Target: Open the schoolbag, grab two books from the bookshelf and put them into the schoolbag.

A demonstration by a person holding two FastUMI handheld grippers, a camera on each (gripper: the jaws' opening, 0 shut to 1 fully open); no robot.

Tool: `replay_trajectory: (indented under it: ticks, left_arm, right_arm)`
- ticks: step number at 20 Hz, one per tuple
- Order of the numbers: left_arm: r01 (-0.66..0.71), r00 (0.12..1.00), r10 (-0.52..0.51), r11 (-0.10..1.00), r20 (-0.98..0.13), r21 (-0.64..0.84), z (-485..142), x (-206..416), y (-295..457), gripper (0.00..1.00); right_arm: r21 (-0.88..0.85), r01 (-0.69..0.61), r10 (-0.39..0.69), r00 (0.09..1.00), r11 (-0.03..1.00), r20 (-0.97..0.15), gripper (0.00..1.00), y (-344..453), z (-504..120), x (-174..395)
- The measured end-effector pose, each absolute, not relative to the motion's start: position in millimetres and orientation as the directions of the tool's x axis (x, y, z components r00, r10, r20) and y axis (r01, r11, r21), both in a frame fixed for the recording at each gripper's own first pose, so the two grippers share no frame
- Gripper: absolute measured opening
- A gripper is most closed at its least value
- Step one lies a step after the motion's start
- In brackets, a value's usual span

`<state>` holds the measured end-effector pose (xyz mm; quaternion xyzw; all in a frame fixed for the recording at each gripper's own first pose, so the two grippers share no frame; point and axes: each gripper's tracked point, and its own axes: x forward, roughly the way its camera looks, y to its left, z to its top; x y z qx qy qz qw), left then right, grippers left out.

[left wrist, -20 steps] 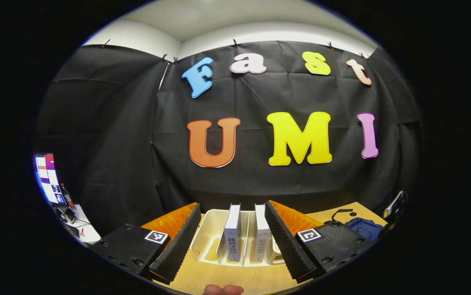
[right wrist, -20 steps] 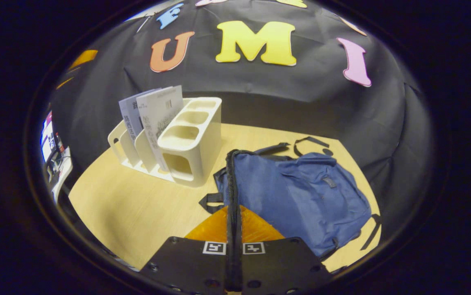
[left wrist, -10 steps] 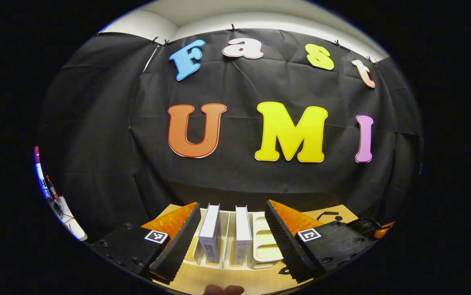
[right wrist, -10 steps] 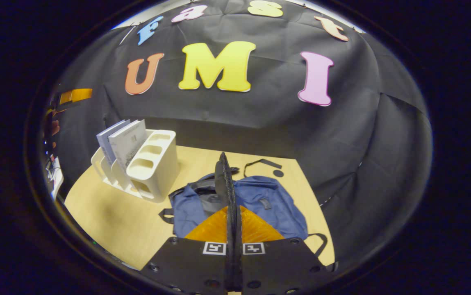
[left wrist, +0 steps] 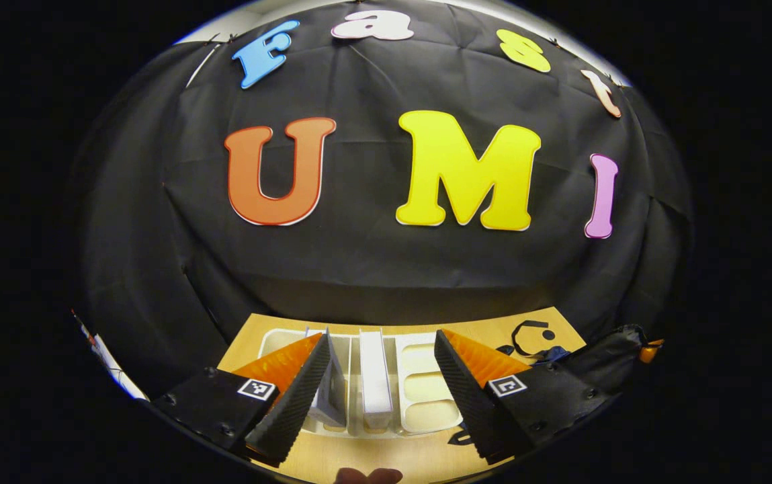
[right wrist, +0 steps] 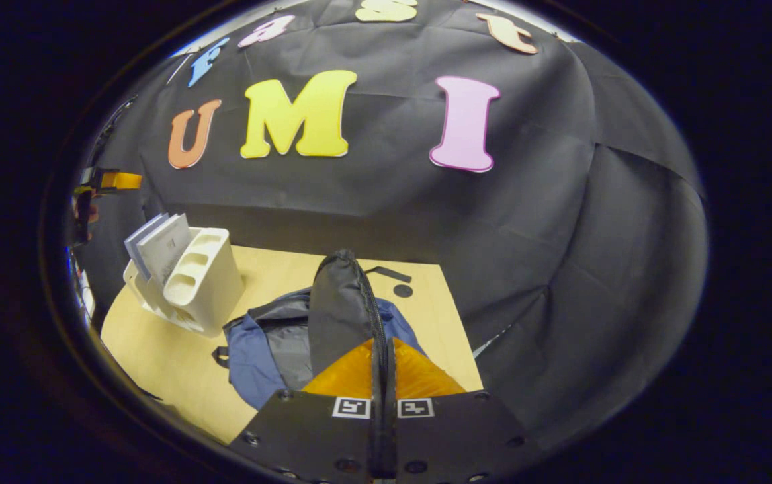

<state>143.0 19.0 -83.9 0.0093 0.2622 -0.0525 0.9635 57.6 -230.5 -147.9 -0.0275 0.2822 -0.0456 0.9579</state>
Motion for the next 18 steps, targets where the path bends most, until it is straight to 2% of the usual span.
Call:
replay_trajectory:
  ticks: [3,6,8,9,13,18]
  left_arm:
    - [0.142,0.765,-0.126,0.989,-0.632,-0.025,-110,151,14,0.99]
    - [0.144,0.632,-0.129,0.988,-0.764,-0.047,-137,160,14,0.99]
    - [0.162,0.580,-0.108,0.987,-0.808,-0.015,-152,161,16,0.99]
    - [0.166,0.526,-0.083,0.986,-0.847,0.006,-168,163,19,0.99]
    - [0.134,0.358,-0.064,0.991,-0.931,-0.016,-206,154,23,0.99]
    - [0.071,0.187,-0.050,0.997,-0.981,-0.038,-237,138,24,0.99]
  right_arm:
    - [-0.056,0.083,-0.100,0.831,0.995,-0.548,0.00,-247,-150,65]
    - [-0.045,0.084,-0.095,0.828,0.995,-0.553,0.00,-260,-154,70]
    - [-0.040,0.088,-0.095,0.824,0.995,-0.559,0.00,-264,-158,71]
    - [-0.038,0.084,-0.090,0.821,0.996,-0.564,0.00,-266,-160,72]
    - [-0.021,0.079,-0.078,0.822,0.997,-0.564,0.00,-268,-164,74]
    - [0.001,0.084,-0.069,0.823,0.996,-0.564,0.00,-272,-169,75]
